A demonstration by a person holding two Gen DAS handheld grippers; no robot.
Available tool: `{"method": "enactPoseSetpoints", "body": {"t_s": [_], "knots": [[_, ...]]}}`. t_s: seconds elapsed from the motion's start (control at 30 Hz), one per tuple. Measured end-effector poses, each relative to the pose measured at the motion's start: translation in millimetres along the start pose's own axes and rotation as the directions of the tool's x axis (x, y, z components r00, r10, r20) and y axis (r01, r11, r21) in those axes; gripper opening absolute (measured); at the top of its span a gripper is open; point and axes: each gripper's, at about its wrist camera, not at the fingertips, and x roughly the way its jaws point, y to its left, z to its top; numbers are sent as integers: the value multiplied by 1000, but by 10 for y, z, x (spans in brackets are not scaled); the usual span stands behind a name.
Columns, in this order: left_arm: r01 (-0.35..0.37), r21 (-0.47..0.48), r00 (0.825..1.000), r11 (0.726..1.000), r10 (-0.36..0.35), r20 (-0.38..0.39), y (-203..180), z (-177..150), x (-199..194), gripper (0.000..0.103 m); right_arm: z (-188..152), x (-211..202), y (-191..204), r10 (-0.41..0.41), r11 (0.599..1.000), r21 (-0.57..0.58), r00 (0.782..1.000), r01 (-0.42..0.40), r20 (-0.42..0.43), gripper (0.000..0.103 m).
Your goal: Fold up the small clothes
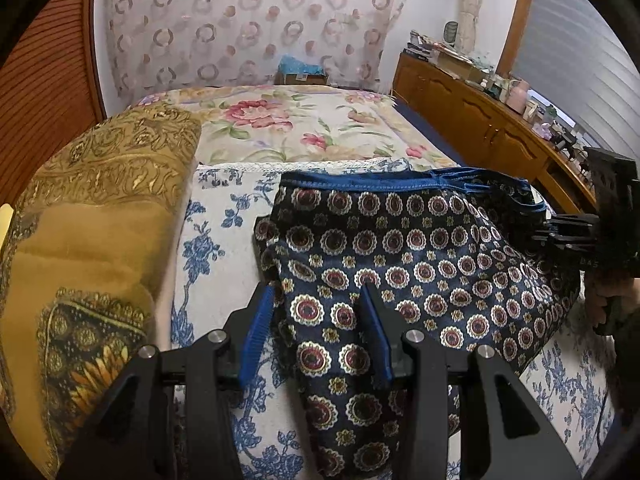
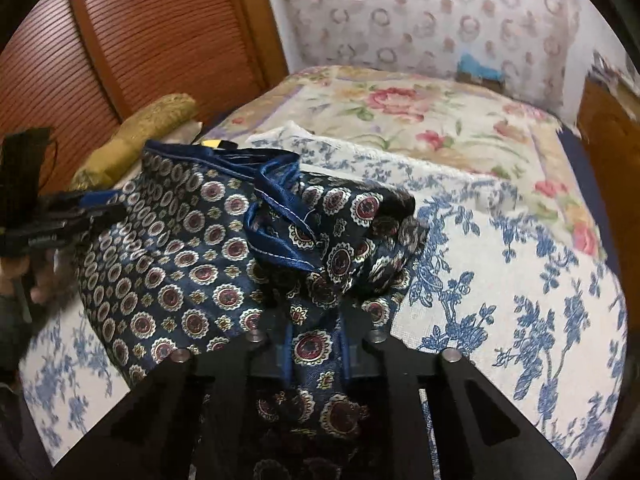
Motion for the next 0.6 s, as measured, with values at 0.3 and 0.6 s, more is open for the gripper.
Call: {"method": "enactPoseSetpoints", "body": {"t_s": [0.3,0.6], "knots": [[7,9,1000,1000,-7,-22,-35,175,194,46,83,-266,-173,-77,996,-44,997,78,28,9],[28,-28,998,999,-30,-58,-37,255,429,46,57,-126,-270,-68,998,-16,998,68,8,10]]}}
